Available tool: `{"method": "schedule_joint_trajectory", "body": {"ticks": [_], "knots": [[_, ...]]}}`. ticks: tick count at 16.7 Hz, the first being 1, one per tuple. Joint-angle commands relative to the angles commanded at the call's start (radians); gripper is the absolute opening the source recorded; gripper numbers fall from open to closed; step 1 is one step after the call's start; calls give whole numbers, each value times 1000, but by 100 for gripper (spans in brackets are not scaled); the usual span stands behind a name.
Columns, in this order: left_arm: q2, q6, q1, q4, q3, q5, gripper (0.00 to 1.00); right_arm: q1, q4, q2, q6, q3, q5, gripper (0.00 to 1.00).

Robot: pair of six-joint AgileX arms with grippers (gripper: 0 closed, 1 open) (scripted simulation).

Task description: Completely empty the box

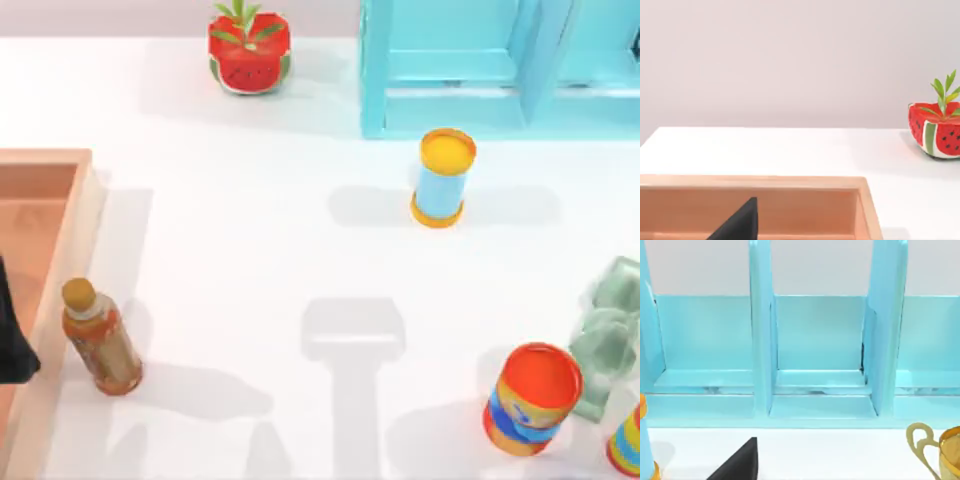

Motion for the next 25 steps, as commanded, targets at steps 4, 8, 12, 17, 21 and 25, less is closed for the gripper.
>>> {"method": "schedule_joint_trajectory", "body": {"ticks": [4,8,12,17,21,25], "knots": [[33,10,10,-33,33,0,100,0,0,0,0,0,0,100],[225,62,59,-204,206,-1,100,0,0,0,0,0,0,100],[569,139,132,-462,466,-2,100,0,0,0,0,0,0,100],[1057,242,229,-808,817,-2,100,0,0,0,0,0,0,100],[1379,310,293,-1040,1048,-1,100,0,0,0,0,0,0,100],[1555,351,331,-1177,1184,0,100,0,0,0,0,0,0,100]]}}
